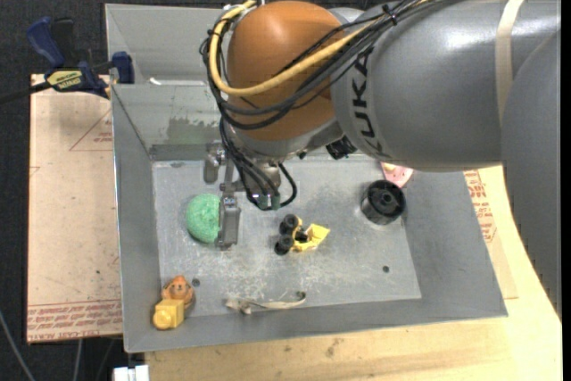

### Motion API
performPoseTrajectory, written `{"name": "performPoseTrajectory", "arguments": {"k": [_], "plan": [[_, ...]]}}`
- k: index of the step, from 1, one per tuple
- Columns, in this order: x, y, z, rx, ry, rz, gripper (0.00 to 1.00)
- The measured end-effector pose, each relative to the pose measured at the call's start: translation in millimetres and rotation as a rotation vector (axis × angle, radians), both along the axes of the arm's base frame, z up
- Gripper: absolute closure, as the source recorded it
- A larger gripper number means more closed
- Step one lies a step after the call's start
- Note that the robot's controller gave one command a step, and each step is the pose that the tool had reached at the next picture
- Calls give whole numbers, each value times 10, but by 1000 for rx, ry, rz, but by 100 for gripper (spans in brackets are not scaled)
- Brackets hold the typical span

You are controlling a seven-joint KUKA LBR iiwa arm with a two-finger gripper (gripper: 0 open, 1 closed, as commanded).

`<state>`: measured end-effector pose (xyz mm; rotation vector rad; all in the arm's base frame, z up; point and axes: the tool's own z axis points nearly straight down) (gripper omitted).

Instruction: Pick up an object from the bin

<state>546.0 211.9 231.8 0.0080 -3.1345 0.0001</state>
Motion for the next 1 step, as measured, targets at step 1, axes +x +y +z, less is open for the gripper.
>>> {"name": "performPoseTrajectory", "arguments": {"k": [1], "plan": [[16,-12,49,2,-8,-4,0]]}}
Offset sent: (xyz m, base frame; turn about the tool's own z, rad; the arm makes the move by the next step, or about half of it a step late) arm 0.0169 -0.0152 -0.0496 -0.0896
